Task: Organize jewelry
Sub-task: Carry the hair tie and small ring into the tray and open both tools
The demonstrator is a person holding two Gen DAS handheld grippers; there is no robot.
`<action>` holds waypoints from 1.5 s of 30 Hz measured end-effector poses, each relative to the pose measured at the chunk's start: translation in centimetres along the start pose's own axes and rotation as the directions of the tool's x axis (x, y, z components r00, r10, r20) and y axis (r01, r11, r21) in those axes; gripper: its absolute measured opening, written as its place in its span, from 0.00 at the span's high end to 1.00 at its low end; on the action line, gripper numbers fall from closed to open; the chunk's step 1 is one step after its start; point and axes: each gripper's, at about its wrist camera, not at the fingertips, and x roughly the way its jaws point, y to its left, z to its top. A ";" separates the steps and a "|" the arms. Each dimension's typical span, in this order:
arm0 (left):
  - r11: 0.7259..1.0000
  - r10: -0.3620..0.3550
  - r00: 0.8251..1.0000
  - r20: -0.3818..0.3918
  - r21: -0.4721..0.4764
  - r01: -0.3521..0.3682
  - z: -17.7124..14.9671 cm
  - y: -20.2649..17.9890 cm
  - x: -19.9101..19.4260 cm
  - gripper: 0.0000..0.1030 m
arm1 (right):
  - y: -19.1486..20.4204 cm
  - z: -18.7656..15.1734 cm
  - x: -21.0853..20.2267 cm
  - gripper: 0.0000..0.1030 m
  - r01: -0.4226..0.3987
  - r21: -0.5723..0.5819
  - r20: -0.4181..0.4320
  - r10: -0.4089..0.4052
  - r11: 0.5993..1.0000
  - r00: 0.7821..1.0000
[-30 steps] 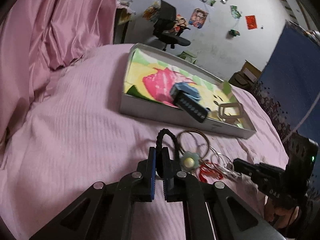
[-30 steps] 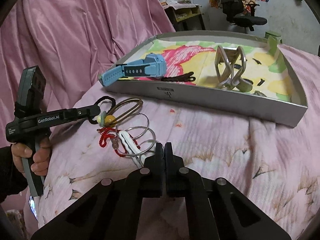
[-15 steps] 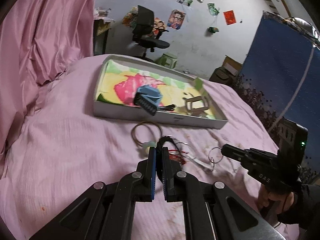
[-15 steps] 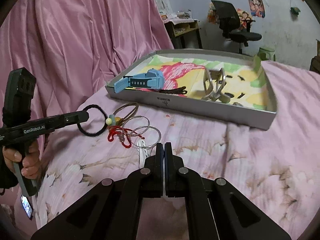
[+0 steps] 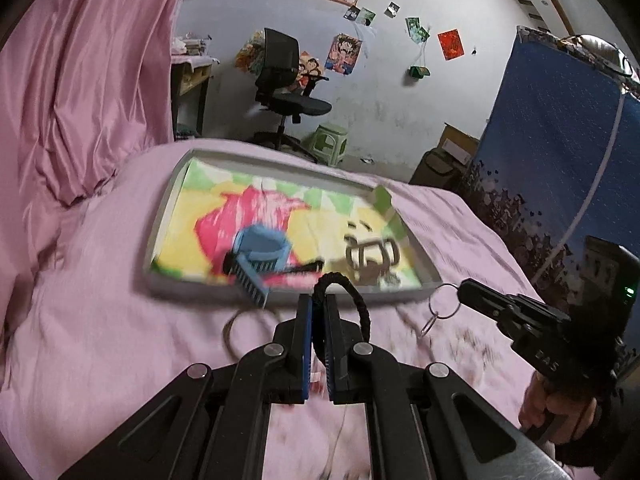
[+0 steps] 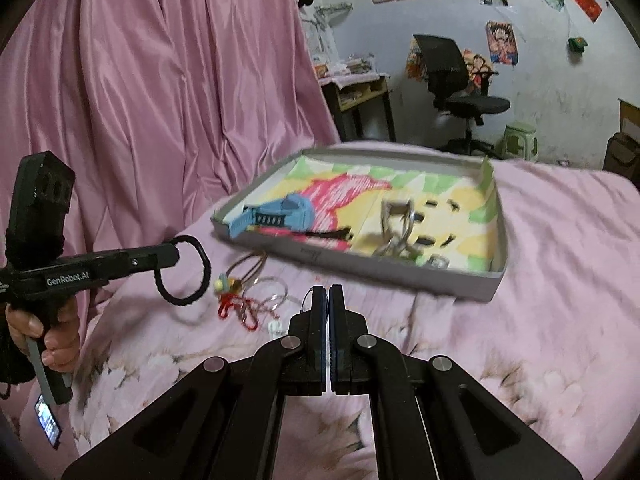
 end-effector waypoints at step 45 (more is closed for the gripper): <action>0.990 0.141 0.990 -0.024 0.019 -0.140 0.7 -2.3 8.0 0.40 | -6.8 1.7 7.1 0.93 0.180 0.129 -0.080 -0.171 0.975 0.982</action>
